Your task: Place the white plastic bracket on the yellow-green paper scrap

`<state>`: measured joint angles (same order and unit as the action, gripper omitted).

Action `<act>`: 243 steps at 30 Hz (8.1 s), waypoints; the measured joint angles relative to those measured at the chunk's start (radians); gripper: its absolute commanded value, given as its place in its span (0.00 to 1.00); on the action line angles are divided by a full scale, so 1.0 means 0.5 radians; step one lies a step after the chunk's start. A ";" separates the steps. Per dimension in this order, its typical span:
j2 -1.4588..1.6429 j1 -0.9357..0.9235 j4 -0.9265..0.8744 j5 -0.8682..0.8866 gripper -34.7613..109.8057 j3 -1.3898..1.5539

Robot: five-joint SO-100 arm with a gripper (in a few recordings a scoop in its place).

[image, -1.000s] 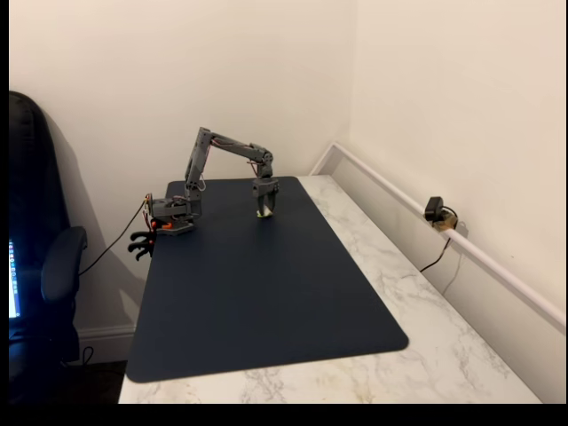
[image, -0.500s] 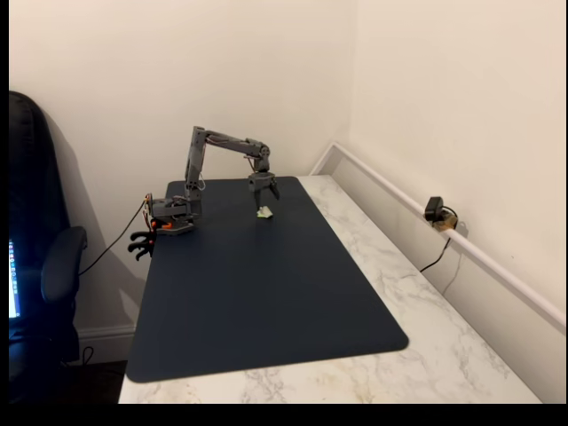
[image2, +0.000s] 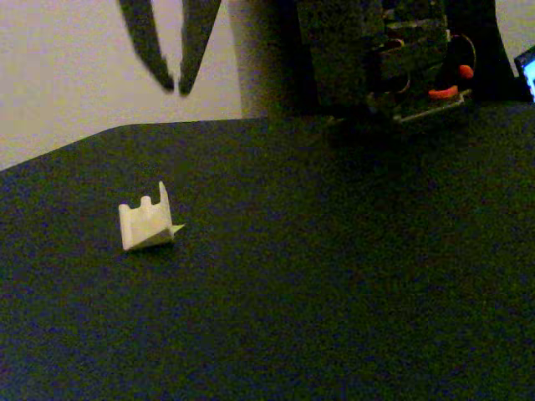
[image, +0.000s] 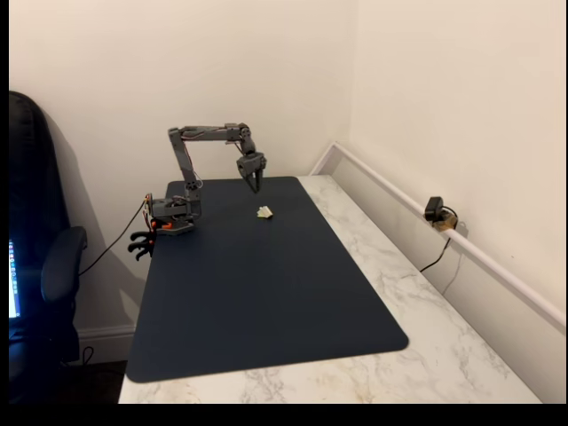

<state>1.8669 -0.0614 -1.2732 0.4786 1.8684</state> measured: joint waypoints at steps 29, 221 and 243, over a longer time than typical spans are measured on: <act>2.019 0.144 0.844 -1.068 0.24 1.810; 2.810 0.239 0.669 -1.086 0.24 2.427; 2.810 0.239 0.669 -1.086 0.24 2.427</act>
<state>3.2720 0.0583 -0.9388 -0.0644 3.0818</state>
